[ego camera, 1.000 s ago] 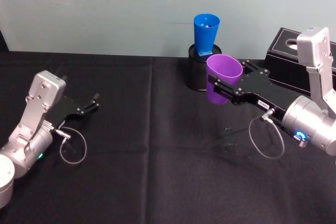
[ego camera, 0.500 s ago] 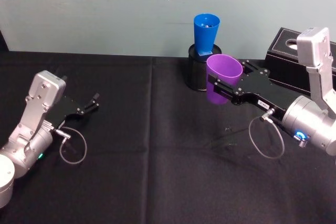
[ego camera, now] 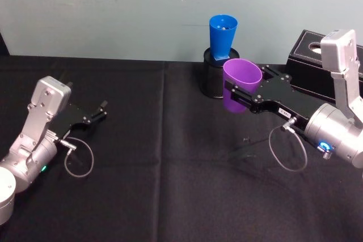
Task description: Pick up one cup with a gripper and tap it against the other cup.
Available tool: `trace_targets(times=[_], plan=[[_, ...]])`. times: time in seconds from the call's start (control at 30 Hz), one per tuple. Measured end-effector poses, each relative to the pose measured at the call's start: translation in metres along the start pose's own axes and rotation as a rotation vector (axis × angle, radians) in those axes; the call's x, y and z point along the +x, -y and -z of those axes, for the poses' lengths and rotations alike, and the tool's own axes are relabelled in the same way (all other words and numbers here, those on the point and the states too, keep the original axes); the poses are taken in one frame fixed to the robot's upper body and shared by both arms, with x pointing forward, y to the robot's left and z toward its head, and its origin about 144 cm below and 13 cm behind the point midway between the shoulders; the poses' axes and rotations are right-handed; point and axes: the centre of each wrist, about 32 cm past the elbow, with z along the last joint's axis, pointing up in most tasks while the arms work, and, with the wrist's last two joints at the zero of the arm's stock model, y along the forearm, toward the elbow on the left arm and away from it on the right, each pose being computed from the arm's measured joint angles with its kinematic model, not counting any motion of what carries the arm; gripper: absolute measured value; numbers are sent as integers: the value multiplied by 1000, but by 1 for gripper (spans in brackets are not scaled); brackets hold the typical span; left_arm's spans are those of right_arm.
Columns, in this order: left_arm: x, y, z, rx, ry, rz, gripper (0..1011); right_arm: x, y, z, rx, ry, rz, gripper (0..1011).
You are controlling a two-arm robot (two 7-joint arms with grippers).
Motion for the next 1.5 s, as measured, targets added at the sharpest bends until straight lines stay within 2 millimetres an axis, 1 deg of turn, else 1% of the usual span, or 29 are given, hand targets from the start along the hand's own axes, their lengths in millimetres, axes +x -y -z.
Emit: trace_targets(times=[1.5], plan=[[0, 0, 0, 0, 0, 0, 1005, 0, 0, 0, 0, 0, 0, 733]])
